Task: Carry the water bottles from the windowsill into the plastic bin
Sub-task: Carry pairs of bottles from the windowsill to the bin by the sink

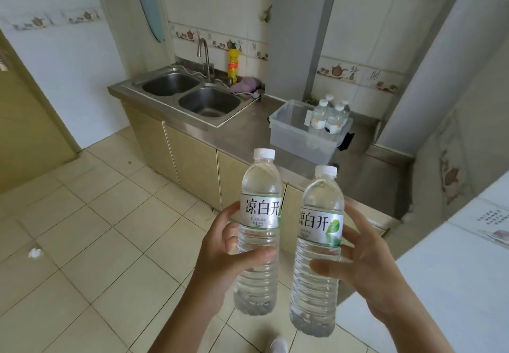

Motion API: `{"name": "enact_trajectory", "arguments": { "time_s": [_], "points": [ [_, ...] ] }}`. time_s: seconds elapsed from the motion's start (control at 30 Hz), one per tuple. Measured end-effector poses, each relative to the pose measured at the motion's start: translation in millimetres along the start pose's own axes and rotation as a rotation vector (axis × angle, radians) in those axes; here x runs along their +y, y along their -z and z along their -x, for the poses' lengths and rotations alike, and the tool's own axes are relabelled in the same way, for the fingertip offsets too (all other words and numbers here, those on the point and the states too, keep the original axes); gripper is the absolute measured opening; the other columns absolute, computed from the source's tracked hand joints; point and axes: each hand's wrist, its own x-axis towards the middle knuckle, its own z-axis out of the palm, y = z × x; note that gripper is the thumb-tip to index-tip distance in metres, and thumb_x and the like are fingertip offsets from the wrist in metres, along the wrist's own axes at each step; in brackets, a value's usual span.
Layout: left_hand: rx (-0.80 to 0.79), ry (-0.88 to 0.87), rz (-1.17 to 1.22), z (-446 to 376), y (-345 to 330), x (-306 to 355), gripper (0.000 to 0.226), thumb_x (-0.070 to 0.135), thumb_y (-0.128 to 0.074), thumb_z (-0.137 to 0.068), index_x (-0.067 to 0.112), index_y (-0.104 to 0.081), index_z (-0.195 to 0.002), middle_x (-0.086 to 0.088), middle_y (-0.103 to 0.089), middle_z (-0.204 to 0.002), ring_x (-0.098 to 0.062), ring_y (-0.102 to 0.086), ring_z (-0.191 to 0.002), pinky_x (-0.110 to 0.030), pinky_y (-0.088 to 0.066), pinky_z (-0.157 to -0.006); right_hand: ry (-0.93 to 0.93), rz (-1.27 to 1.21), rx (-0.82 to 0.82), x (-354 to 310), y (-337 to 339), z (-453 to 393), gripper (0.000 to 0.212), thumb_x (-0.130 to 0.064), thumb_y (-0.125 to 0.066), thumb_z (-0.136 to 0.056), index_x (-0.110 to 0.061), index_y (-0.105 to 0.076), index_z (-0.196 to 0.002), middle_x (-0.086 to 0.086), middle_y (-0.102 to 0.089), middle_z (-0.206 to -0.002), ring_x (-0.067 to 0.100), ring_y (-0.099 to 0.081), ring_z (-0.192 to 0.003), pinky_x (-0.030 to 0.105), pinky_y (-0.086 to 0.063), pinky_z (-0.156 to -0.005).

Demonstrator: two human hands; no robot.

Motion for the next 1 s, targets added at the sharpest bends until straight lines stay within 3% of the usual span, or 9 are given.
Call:
{"name": "enact_trajectory", "arguments": {
  "time_s": [0.13,0.3,0.5,0.7,0.8,0.9,1.0],
  "points": [
    [0.007,0.013,-0.001,-75.1,-9.8,0.1,0.091,0.021,-0.092,-0.044,0.04,-0.057,-0.126,-0.003,-0.075,-0.111,-0.022,-0.07,-0.107,-0.042,-0.056,-0.091,-0.008,-0.024,0.012,2.2,15.7,-74.3,0.105,0.016,-0.083,-0.049,-0.039,-0.047,-0.13,-0.002,-0.074,-0.102,0.019,-0.072,-0.088,0.031,-0.058,-0.064],
    [0.019,0.02,-0.033,-179.2,-31.1,6.4,0.093,0.022,-0.093,-0.045,0.04,-0.055,-0.128,-0.003,-0.075,-0.112,-0.024,-0.068,-0.111,-0.055,-0.051,-0.1,0.009,-0.017,0.054,6.1,39.5,-181.2,0.104,0.017,-0.084,-0.048,-0.039,-0.049,-0.128,-0.001,-0.074,-0.102,0.017,-0.072,-0.087,0.029,-0.057,-0.065],
    [0.01,0.019,-0.032,-291.0,-63.2,29.9,0.087,0.021,-0.094,-0.047,0.047,-0.057,-0.122,-0.005,-0.074,-0.112,-0.028,-0.067,-0.112,-0.055,-0.053,-0.097,-0.009,-0.004,0.063,-15.2,76.6,-288.3,0.111,0.014,-0.086,-0.048,-0.033,-0.042,-0.138,0.002,-0.073,-0.106,0.021,-0.07,-0.096,0.045,-0.056,-0.083],
    [-0.055,0.012,0.0,-389.8,-85.6,48.8,0.093,0.023,-0.094,-0.042,0.045,-0.056,-0.124,0.001,-0.074,-0.115,-0.021,-0.069,-0.109,-0.044,-0.057,-0.09,-0.028,-0.061,0.15,-28.0,97.4,-372.5,0.116,-0.014,-0.091,-0.032,-0.048,-0.042,-0.132,-0.001,-0.069,-0.114,0.022,-0.066,-0.104,0.049,-0.053,-0.089],
    [-0.105,0.019,0.007,-441.8,-93.9,54.0,0.095,0.024,-0.094,-0.039,0.046,-0.055,-0.122,0.001,-0.073,-0.117,-0.022,-0.068,-0.111,-0.043,-0.057,-0.088,-0.011,-0.078,0.174,-31.4,103.9,-415.0,0.116,0.0,-0.09,-0.04,-0.044,-0.042,-0.135,-0.003,-0.071,-0.111,0.021,-0.068,-0.102,0.045,-0.055,-0.086],
    [-0.143,0.005,-0.021,-499.2,-99.1,58.1,0.097,0.025,-0.095,-0.035,0.047,-0.057,-0.122,0.0,-0.07,-0.122,-0.026,-0.064,-0.116,-0.055,-0.05,-0.099,-0.008,-0.093,0.223,-33.8,108.7,-460.4,0.11,0.014,-0.084,-0.051,-0.046,-0.042,-0.134,-0.005,-0.072,-0.108,0.013,-0.07,-0.097,0.03,-0.058,-0.073],
    [-0.227,-0.042,-0.095,-556.4,-104.1,62.9,0.093,0.025,-0.095,-0.039,0.051,-0.058,-0.119,0.003,-0.07,-0.122,-0.024,-0.063,-0.117,-0.057,-0.047,-0.102,-0.026,-0.088,0.291,-36.6,109.3,-506.2,0.109,0.013,-0.084,-0.053,-0.044,-0.041,-0.135,-0.005,-0.071,-0.11,0.013,-0.069,-0.097,0.033,-0.058,-0.076]
  ]
}}
